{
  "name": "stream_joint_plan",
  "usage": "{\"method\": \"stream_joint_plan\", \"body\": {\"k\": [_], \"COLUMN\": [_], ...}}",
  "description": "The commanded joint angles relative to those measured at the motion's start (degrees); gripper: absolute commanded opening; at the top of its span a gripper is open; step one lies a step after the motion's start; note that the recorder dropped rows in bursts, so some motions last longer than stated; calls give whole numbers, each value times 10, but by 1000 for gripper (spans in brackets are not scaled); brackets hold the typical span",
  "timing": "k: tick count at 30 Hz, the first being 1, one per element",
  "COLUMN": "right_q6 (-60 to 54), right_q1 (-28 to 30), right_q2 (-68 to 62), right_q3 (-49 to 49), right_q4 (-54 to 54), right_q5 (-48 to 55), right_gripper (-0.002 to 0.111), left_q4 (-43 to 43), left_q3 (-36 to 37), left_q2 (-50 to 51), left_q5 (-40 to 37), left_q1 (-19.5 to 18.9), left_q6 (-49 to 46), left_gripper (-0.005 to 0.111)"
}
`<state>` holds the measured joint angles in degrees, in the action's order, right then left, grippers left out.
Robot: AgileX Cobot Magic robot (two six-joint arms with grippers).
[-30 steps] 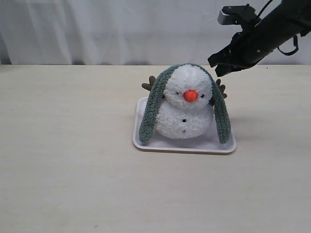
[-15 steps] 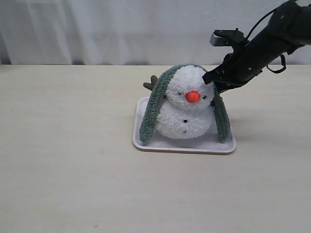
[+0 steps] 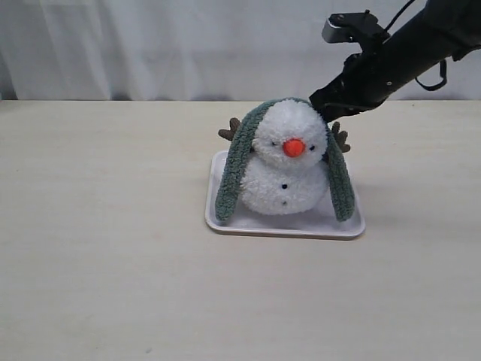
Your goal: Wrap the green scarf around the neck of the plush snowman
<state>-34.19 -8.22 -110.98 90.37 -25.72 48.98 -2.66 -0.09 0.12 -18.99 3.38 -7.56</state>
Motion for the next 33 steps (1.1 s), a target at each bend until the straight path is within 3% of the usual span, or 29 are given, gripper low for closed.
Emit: {"method": "stream_joint_plan", "body": {"k": [1, 4, 11, 17, 23, 33], "right_q6": [17, 48, 11, 44, 97, 80], "right_q1": [-40, -53, -59, -59, -59, -59], "right_q2": [3, -1, -6, -57, -117, -169], "right_q3": [16, 52, 89, 181, 278, 282], "right_q4": [13, 74, 70, 111, 109, 117], "right_q5": [-42, -39, -32, 105, 152, 209], "right_gripper": [4, 4, 4, 4, 4, 4], "left_q4": [2, 2, 2, 2, 2, 2], "left_q3": [1, 1, 1, 1, 1, 1], "left_q2": [-1, -1, -1, -1, -1, -1], "left_q5": [5, 5, 5, 5, 5, 5], "left_q1": [-1, -1, -1, -1, -1, 0], "left_q6": [1, 1, 1, 1, 1, 1], "left_gripper": [0, 0, 0, 0, 0, 0]}}
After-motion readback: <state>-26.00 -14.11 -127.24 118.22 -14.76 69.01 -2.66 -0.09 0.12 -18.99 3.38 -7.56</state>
